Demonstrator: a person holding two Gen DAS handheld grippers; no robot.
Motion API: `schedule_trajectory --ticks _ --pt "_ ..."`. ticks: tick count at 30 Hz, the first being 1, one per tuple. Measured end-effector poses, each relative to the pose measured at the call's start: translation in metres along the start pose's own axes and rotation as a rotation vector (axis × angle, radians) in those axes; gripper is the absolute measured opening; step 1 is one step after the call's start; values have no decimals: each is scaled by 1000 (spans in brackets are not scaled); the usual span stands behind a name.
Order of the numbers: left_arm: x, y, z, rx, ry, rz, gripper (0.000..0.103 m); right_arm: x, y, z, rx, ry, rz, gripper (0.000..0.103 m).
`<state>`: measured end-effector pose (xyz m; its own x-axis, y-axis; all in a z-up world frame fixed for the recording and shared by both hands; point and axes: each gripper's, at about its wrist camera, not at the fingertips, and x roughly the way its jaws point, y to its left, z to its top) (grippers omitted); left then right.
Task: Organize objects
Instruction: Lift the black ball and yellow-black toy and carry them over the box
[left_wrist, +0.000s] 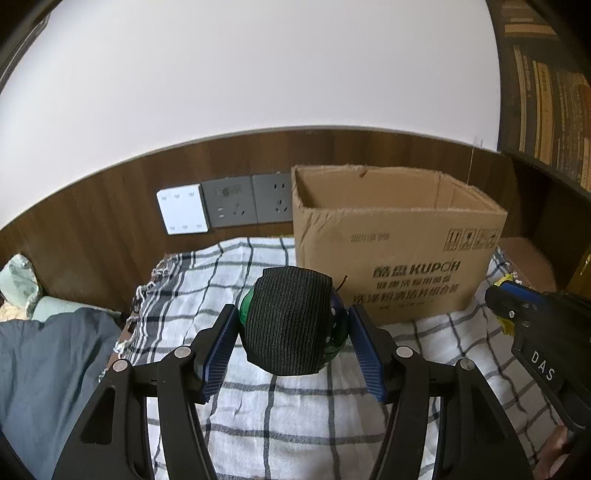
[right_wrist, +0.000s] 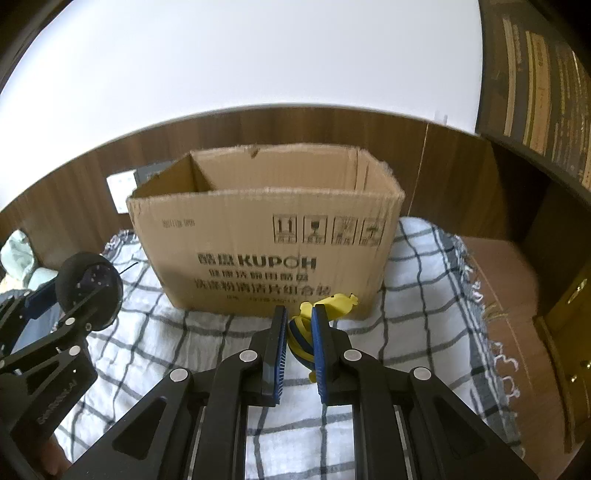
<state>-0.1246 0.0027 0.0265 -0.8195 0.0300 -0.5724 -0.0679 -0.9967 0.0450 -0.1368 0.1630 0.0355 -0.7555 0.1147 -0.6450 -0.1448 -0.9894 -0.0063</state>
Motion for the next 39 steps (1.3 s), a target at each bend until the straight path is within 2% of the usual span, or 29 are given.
schedule_trajectory --ticks 15,23,29,39 --pt "-17 -9 44 8 -89 -34 60 -39 -8 40 0 -120 -14 14" --pt "-14 -14 73 12 -116 -55 60 -44 -12 67 4 -164 -7 14" --pt "-1 -24 96 27 -121 -88 60 -37 -20 87 15 -182 11 14" --pt "37 -36 127 32 -99 -120 60 -4 -35 113 35 -145 37 14"
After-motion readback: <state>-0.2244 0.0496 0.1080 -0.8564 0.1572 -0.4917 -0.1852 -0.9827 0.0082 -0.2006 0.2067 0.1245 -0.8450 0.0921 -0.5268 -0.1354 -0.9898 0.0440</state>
